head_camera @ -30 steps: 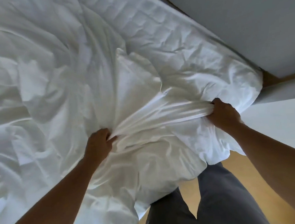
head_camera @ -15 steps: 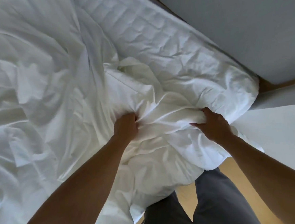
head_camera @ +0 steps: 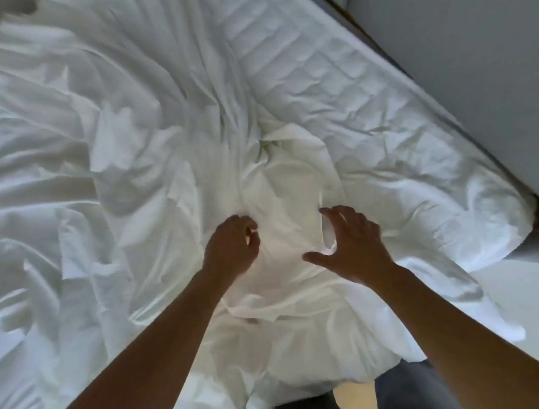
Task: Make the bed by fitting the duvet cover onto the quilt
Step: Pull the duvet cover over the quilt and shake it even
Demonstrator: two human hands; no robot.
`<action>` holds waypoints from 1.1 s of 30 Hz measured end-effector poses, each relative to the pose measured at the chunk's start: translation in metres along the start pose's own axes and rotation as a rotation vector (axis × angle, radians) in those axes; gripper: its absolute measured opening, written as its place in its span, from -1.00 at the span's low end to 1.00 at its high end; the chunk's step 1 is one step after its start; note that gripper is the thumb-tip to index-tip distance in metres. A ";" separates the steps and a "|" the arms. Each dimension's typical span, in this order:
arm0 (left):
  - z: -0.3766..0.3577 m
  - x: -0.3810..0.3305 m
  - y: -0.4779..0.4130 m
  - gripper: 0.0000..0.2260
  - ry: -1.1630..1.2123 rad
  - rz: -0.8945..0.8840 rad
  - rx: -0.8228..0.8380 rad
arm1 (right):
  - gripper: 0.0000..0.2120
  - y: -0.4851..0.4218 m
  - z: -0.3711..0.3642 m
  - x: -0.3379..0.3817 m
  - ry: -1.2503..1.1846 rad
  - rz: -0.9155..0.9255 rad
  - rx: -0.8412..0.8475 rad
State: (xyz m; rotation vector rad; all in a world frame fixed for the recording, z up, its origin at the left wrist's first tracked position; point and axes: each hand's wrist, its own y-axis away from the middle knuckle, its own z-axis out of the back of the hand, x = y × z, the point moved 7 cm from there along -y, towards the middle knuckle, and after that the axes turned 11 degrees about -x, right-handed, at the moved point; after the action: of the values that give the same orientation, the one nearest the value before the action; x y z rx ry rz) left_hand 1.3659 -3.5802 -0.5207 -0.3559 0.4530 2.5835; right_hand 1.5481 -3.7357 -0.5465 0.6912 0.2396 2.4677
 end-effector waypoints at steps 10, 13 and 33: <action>0.014 0.126 -0.097 -0.88 0.144 0.427 -0.228 | -0.17 -0.119 -0.043 0.138 0.003 0.023 -0.229; 0.006 0.152 -0.054 -0.74 0.170 0.482 -0.213 | -0.10 -0.151 -0.046 0.163 -0.147 -0.051 -0.268; 0.032 0.248 -0.210 -0.64 0.163 0.462 -0.404 | 0.15 -0.266 -0.144 0.202 0.075 0.236 -0.274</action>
State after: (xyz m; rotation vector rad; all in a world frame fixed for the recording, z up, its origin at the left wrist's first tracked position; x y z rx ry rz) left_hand 1.2566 -3.2909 -0.6256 -0.6711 0.0598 3.1129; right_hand 1.4541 -3.4046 -0.6652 0.5349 -0.1601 2.6832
